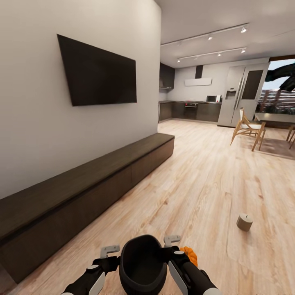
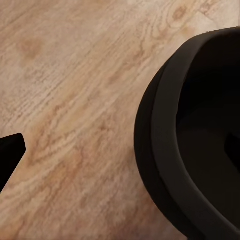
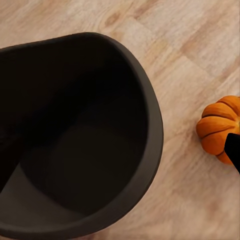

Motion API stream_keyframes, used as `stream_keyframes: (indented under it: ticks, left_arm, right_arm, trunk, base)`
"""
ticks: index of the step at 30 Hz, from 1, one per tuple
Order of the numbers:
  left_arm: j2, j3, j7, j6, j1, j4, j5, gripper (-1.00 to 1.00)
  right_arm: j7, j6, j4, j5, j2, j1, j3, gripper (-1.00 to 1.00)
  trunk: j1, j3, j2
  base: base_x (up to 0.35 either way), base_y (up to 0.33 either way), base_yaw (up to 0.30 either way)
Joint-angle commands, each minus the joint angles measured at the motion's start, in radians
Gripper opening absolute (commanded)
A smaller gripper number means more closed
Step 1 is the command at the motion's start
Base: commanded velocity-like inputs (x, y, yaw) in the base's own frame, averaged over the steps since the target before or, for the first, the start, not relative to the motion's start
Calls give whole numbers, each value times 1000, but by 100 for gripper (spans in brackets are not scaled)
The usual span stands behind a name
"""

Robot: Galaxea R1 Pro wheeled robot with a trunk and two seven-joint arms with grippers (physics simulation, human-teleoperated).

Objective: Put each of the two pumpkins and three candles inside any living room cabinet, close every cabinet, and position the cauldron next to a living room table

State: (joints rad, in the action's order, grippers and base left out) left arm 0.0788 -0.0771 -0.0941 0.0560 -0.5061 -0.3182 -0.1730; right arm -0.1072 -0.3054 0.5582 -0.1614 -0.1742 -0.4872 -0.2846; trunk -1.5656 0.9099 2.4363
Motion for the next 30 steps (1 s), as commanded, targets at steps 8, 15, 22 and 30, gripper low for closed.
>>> stream_keyframes:
  ticks: [8,15,22,30]
  left_arm:
    - [-1,-9,-7,5,0,-2,-11,100]
    - [0,-8,-4,6,0,-3,-11,100]
    - [-2,0,3,20,-2,-22,-18,100]
    - [-6,-7,12,271,-5,-254,-140,100]
  right_arm:
    - [-9,-5,2,-10,1,-1,-7,100]
    - [-9,-5,2,-10,1,-1,-7,100]
    - [-9,-5,2,-10,1,-1,-7,100]
    - [-9,-5,2,-11,1,-1,-7,100]
  trunk:
    - [-31,26,57]
    - [-37,52,65]
    - [-40,80,67]
    - [-44,110,69]
  base:
    - [0,0,0]
    - [0,0,0]
    - [0,0,0]
    - [0,0,0]
